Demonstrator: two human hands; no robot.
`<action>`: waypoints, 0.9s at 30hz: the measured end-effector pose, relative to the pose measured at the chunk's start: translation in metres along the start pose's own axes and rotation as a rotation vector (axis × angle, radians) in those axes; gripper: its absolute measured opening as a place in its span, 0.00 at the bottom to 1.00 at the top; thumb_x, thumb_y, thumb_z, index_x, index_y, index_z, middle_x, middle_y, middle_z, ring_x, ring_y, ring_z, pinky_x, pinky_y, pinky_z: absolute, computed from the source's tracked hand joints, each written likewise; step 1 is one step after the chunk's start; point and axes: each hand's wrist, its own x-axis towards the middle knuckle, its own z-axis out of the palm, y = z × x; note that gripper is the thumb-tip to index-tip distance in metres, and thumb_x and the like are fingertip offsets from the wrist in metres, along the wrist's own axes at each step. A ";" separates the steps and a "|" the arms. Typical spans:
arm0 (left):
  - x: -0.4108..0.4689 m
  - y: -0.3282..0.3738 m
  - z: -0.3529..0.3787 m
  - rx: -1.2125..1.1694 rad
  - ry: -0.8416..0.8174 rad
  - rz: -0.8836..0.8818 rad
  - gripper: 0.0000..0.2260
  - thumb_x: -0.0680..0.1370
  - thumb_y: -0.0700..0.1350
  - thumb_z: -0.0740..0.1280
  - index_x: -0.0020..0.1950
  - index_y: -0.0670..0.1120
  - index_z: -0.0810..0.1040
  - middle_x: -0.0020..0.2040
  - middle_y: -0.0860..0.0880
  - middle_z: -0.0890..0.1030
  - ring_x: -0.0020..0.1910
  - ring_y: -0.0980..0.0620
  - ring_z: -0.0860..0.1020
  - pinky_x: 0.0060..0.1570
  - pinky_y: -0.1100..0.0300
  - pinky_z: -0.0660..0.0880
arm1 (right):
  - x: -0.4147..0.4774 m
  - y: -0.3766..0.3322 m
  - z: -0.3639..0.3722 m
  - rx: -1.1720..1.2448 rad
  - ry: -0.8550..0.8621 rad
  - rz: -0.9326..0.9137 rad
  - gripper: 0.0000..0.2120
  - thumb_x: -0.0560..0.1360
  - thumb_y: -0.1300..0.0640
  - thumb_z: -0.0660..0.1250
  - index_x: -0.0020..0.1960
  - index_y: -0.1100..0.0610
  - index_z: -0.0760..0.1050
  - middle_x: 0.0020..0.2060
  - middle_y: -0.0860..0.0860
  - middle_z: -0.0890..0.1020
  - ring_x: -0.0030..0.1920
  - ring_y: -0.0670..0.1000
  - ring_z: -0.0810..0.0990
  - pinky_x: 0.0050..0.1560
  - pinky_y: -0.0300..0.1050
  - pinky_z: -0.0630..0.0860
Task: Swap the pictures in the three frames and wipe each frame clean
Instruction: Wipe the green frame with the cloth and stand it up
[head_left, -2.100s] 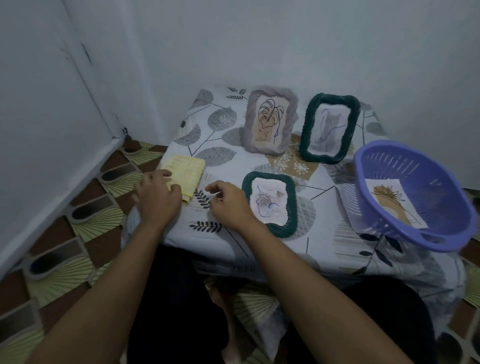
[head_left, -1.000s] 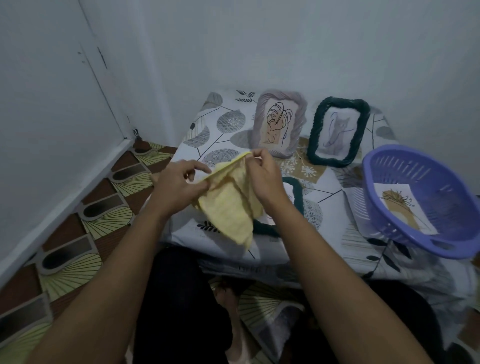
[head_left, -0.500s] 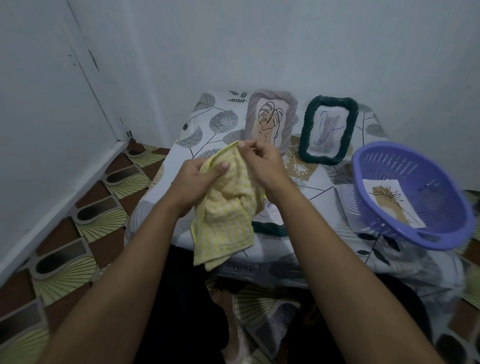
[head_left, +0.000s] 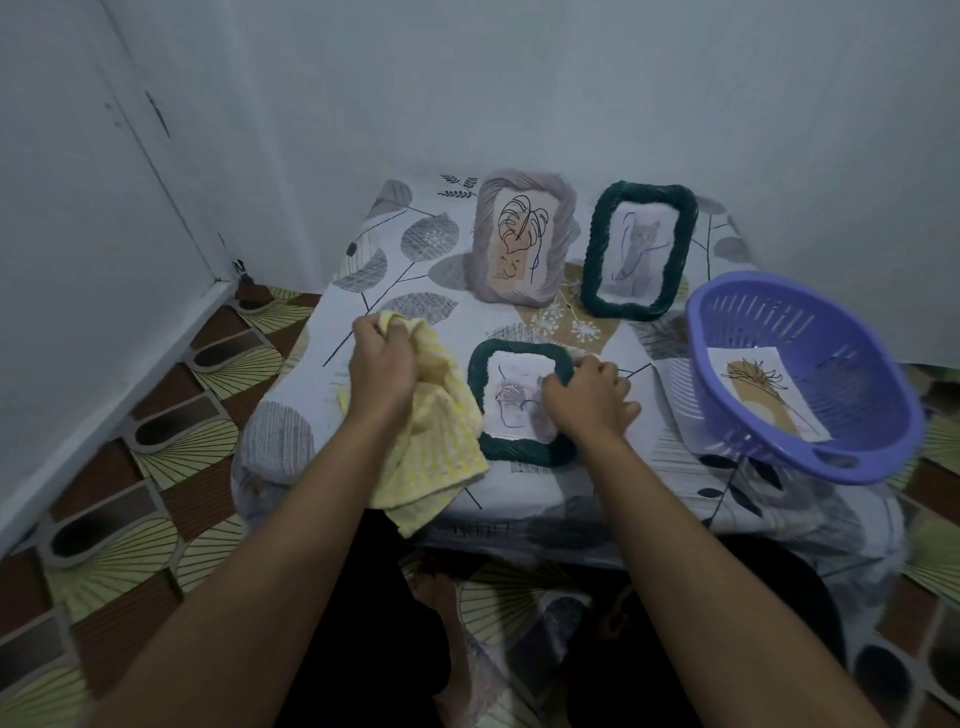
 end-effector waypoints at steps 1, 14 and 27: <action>-0.003 -0.004 0.006 0.055 -0.029 0.052 0.06 0.83 0.49 0.57 0.57 0.49 0.68 0.55 0.47 0.75 0.54 0.46 0.73 0.50 0.55 0.67 | 0.001 0.006 0.000 -0.039 -0.023 0.017 0.26 0.78 0.42 0.61 0.71 0.55 0.67 0.69 0.56 0.68 0.70 0.59 0.64 0.67 0.58 0.61; -0.026 -0.021 0.037 0.131 -0.174 0.071 0.20 0.86 0.51 0.52 0.76 0.47 0.69 0.73 0.47 0.72 0.73 0.46 0.68 0.72 0.53 0.62 | 0.000 0.015 -0.007 0.337 -0.051 0.089 0.15 0.75 0.49 0.66 0.59 0.52 0.77 0.62 0.55 0.76 0.64 0.59 0.73 0.65 0.53 0.69; -0.079 -0.002 0.060 0.538 -0.663 0.691 0.29 0.82 0.58 0.42 0.81 0.49 0.52 0.82 0.52 0.50 0.80 0.53 0.40 0.77 0.49 0.35 | -0.005 0.005 -0.042 1.465 -0.184 0.057 0.16 0.85 0.56 0.58 0.71 0.59 0.69 0.59 0.60 0.82 0.57 0.60 0.83 0.58 0.58 0.80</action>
